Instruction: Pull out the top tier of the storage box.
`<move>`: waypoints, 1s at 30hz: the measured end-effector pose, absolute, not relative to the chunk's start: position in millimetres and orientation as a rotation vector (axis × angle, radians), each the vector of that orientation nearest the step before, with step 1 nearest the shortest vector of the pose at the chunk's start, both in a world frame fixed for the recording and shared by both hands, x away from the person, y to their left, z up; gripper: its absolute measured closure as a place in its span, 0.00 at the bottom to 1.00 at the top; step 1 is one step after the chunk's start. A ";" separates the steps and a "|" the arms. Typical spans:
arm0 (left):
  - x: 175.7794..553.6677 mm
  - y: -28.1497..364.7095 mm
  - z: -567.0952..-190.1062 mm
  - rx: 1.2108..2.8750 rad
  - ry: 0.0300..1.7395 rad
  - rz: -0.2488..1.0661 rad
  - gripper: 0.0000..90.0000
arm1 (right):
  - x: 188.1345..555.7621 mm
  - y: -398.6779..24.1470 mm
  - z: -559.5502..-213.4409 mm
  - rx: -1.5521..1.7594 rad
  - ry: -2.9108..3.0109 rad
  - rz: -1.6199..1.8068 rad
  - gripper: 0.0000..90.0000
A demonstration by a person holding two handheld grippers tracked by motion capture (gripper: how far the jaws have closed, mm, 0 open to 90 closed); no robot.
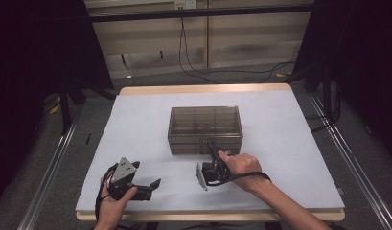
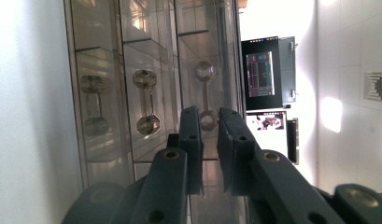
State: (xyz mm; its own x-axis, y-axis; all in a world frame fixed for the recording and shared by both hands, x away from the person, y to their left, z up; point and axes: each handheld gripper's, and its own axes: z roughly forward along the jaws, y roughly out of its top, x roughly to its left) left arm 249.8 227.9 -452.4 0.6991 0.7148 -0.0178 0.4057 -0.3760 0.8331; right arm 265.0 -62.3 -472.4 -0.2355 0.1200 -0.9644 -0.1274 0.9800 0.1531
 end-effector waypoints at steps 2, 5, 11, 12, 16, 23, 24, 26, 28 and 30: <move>249.5 228.3 -452.2 2.015 0.857 0.441 0.03 | 265.1 -61.8 -472.8 0.002 1.791 0.233 0.90; 250.0 228.7 -452.5 2.012 0.862 0.439 0.03 | 263.9 -59.6 -475.7 0.007 1.774 0.208 0.90; 249.9 228.8 -452.4 2.009 0.870 0.435 0.04 | 263.8 -57.9 -476.3 0.018 1.766 0.205 0.90; 249.8 229.1 -452.2 2.013 0.870 0.441 0.03 | 263.7 -57.6 -476.6 0.018 1.764 0.204 0.90; 250.2 229.1 -452.3 2.016 0.864 0.440 0.03 | 263.2 -55.6 -476.6 0.025 1.762 0.189 0.91; 249.9 229.3 -452.4 2.010 0.865 0.437 0.04 | 262.2 -55.9 -475.7 0.030 1.767 0.189 0.91; 249.8 229.1 -452.3 2.013 0.865 0.439 0.03 | 261.8 -55.4 -475.3 0.035 1.769 0.187 0.91; 250.2 229.0 -452.6 2.018 0.860 0.441 0.03 | 261.8 -55.2 -475.7 0.038 1.767 0.192 0.91; 250.3 228.1 -453.2 2.012 0.866 0.431 0.03 | 261.0 -54.8 -475.8 0.040 1.765 0.191 0.91; 250.3 228.4 -452.8 2.014 0.863 0.436 0.03 | 260.6 -54.7 -475.5 0.035 1.763 0.190 0.91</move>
State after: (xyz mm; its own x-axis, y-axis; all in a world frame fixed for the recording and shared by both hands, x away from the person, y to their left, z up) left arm 250.3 228.4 -452.8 0.6975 0.7163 -0.0200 0.4089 -0.3750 0.8320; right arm 260.6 -54.7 -475.5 -0.2009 0.1283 -0.9712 -0.0812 0.9858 0.1471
